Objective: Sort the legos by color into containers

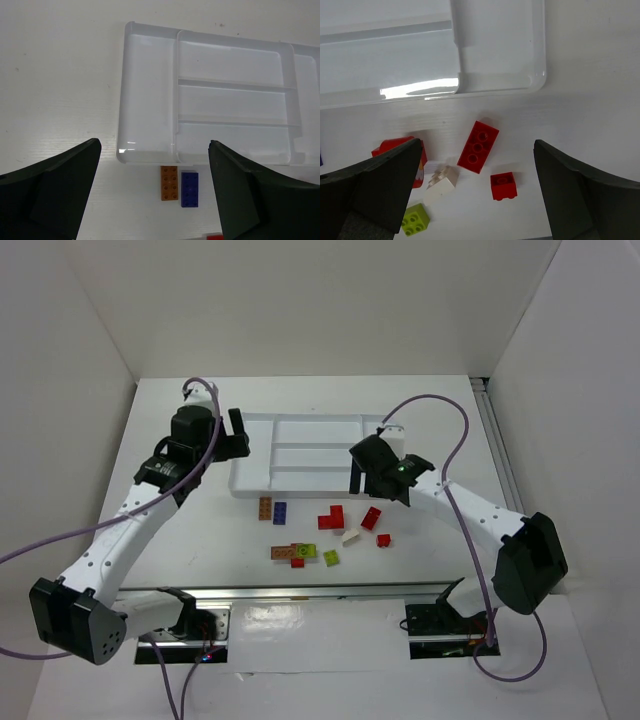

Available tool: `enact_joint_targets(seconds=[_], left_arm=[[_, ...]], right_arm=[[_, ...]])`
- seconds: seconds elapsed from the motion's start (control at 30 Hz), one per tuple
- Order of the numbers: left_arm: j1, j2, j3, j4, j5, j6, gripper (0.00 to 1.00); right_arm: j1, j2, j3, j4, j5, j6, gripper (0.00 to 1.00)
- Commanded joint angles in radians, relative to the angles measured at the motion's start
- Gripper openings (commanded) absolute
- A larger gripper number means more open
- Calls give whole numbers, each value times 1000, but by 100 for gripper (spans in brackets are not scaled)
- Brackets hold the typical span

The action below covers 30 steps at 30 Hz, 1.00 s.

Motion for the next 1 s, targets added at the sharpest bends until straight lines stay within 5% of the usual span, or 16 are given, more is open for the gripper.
enact_joint_targets(seconds=[0.0, 0.23, 0.4, 0.47, 0.5, 0.53, 0.63, 0.97], left_arm=[[5, -24, -1, 6, 4, -32, 100], [5, 68, 138, -152, -36, -121, 100], [5, 121, 149, -188, -2, -107, 92], [5, 130, 137, -188, 39, -116, 91], [5, 130, 137, -177, 54, -116, 91], [5, 142, 137, -177, 68, -116, 91], [5, 154, 148, -177, 84, -107, 92], [5, 165, 137, -195, 125, -127, 94]], right_arm=[[27, -31, -6, 8, 43, 17, 100], [27, -123, -73, 127, -110, -25, 100], [39, -181, -150, 247, -219, -115, 78], [39, -168, -137, 247, -245, -134, 78], [50, -154, -136, 247, -257, -134, 94], [65, -119, -127, 247, -280, -145, 98], [120, -42, -115, 238, -267, -156, 99], [162, 84, -93, 308, -293, -165, 74]])
